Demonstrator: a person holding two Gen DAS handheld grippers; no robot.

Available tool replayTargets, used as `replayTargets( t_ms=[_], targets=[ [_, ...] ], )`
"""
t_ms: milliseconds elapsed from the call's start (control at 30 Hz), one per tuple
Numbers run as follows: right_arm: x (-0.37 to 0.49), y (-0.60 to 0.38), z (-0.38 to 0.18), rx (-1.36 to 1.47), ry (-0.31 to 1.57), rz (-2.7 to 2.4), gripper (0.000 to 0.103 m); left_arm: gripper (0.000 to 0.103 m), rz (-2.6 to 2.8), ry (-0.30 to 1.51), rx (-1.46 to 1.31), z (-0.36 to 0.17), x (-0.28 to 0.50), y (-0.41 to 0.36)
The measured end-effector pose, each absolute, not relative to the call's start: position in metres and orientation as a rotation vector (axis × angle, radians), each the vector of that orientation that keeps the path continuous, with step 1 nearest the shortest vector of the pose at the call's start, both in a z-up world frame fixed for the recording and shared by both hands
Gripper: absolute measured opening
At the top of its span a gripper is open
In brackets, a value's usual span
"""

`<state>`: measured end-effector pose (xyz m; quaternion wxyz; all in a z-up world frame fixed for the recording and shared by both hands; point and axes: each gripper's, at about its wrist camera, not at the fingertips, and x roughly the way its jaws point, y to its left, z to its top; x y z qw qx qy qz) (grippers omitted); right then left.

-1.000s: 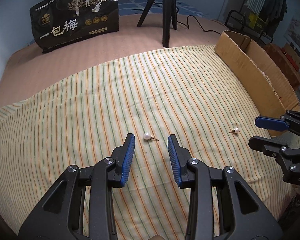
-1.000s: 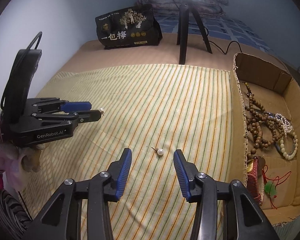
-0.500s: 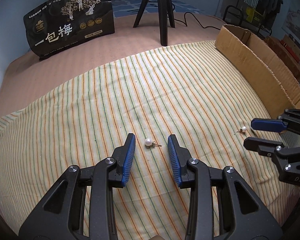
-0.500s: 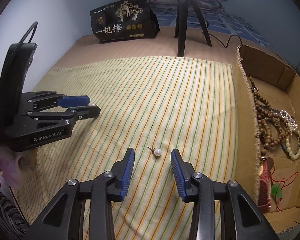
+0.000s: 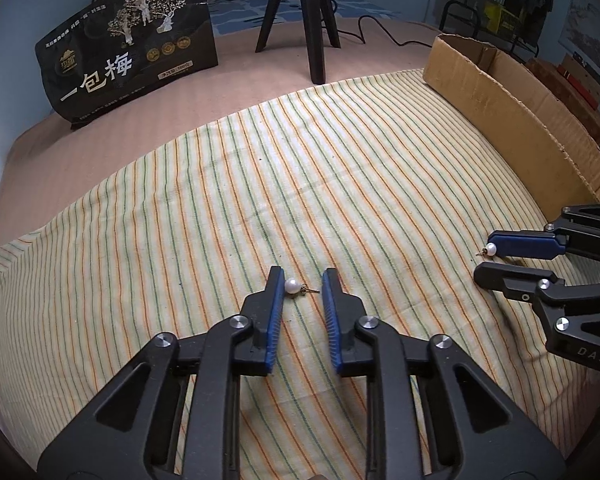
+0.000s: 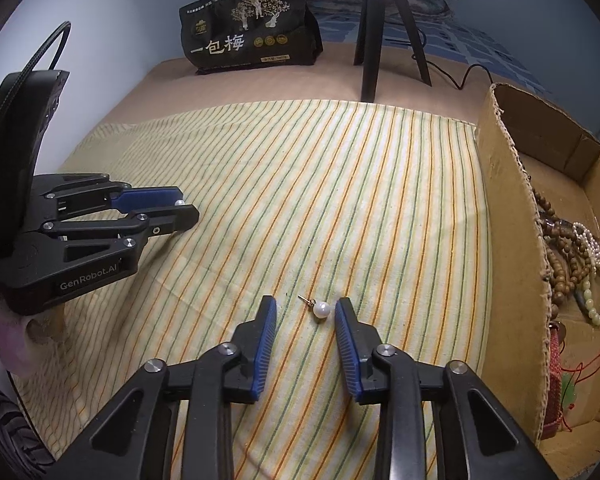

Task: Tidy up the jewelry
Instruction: 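Close the left tool on one pearl earring while the right tool grasps the other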

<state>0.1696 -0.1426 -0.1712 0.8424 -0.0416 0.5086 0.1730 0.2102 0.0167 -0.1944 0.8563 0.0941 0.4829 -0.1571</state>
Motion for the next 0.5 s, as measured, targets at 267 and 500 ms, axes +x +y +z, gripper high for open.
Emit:
replayTargets(
  t_ms=[267, 500],
  targets=[
    [0.1696, -0.1438, -0.1726, -0.085, 1.073, 0.369, 0.008, 0.013, -0.331, 1.017, 0.181, -0.1934, 0.2097, 0.0174],
    [0.1691, -0.1429, -0.1709, -0.076, 1.067, 0.377, 0.007, 0.009, -0.326, 1.014, 0.167, -0.1909, 0.2082, 0.0215]
  ],
)
